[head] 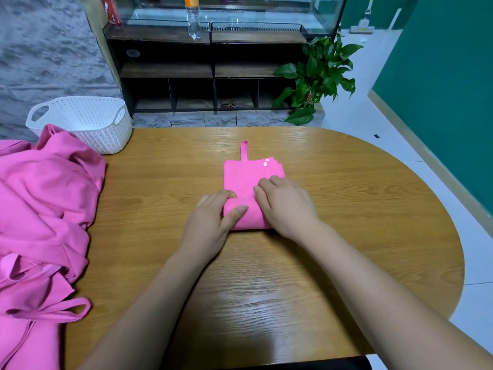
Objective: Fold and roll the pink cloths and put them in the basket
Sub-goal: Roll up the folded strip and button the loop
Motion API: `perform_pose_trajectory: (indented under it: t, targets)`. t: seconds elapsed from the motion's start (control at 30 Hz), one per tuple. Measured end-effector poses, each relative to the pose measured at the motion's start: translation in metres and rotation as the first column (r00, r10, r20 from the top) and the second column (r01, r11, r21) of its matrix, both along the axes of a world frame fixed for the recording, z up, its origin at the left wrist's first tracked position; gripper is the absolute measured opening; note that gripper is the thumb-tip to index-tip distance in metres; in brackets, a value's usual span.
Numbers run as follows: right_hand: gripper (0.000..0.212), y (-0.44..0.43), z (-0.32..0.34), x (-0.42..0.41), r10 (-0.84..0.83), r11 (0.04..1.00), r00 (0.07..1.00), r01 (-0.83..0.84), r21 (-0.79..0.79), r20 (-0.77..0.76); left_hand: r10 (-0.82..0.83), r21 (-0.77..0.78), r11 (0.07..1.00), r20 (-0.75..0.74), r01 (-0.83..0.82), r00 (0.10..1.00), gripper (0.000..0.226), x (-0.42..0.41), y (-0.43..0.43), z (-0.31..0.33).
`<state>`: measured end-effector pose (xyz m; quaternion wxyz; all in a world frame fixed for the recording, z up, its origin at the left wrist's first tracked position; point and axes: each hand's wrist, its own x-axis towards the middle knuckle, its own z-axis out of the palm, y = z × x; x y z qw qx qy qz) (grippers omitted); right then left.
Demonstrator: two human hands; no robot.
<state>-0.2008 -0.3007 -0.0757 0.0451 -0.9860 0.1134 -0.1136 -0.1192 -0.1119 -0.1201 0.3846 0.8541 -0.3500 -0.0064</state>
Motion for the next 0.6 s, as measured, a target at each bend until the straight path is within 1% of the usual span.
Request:
perform_pose_trajectory:
  t: [0.07, 0.17, 0.3, 0.37, 0.47, 0.53, 0.6]
  targets:
    - [0.039, 0.004, -0.004, -0.01, 0.02, 0.997, 0.997, -0.014, -0.08, 0.077, 0.02, 0.004, 1.0, -0.048, -0.019, 0.999, 0.055, 0.0, -0.001, 0.001]
    - [0.038, 0.01, -0.006, -0.021, 0.014, 0.99, 0.993, 0.002, -0.138, 0.114, 0.059, -0.011, 0.998, -0.105, -0.061, 0.993, 0.049, 0.0, -0.001, 0.002]
    - [0.04, 0.014, -0.006, -0.014, -0.033, 0.989, 0.992, 0.051, -0.14, 0.124, 0.083, -0.034, 0.996, -0.082, -0.086, 0.993, 0.046, -0.004, 0.0, 0.004]
    - [0.042, 0.013, -0.003, -0.005, -0.058, 0.99, 0.996, 0.067, -0.126, 0.074, 0.08, -0.039, 0.996, -0.062, -0.082, 0.995, 0.05, -0.003, 0.001, 0.001]
    - [0.051, 0.01, 0.006, 0.007, -0.073, 0.995, 0.995, 0.068, -0.071, -0.062, 0.074, -0.047, 0.996, -0.047, -0.076, 0.996, 0.053, 0.001, 0.002, -0.005]
    - [0.055, 0.004, 0.008, 0.013, -0.066, 0.998, 0.992, 0.065, -0.005, -0.105, 0.054, -0.053, 0.997, -0.028, -0.056, 0.998, 0.051, 0.002, 0.002, -0.006]
    - [0.058, 0.0, 0.014, 0.019, -0.042, 0.995, 0.977, 0.06, 0.081, -0.207, 0.035, -0.052, 0.998, -0.001, -0.035, 0.999, 0.05, 0.001, 0.002, -0.006]
